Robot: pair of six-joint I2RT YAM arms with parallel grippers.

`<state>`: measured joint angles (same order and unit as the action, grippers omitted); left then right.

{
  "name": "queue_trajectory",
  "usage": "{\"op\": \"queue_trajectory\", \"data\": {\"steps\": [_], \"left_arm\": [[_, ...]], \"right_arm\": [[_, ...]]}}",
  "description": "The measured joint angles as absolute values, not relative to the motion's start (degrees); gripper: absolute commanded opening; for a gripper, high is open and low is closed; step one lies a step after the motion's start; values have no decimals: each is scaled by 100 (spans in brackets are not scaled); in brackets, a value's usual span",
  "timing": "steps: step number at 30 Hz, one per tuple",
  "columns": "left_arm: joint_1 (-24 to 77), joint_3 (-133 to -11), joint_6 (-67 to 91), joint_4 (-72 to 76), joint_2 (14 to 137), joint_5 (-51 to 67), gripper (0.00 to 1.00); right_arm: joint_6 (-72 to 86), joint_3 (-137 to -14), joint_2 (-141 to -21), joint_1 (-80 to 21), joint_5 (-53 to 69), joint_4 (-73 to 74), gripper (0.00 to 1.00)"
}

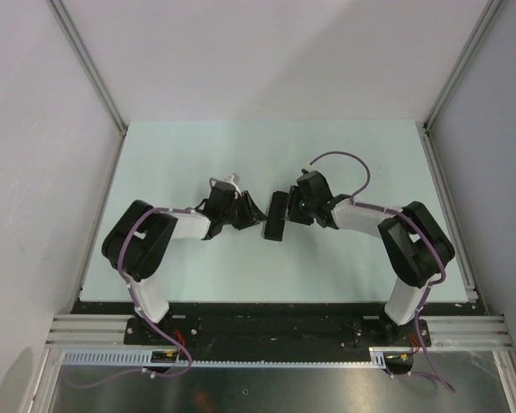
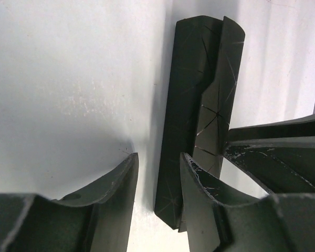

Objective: Organize the sunglasses
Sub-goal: Close the case with sunglasses at the center of the board, then reset both arms

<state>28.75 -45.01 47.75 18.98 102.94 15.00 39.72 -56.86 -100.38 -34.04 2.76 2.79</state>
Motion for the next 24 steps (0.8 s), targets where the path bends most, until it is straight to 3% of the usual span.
{"op": "queue_trajectory", "data": {"steps": [19,24], "left_arm": [[2985,-4228,4536,499,9019,-5,48],[2982,-4176,4425,316,8606,-158,64]], "right_arm": [[3420,-6661,-10645,-3756,-207,917,51],[3326,-7107,-10792,-3975,-727,1483,62]]}}
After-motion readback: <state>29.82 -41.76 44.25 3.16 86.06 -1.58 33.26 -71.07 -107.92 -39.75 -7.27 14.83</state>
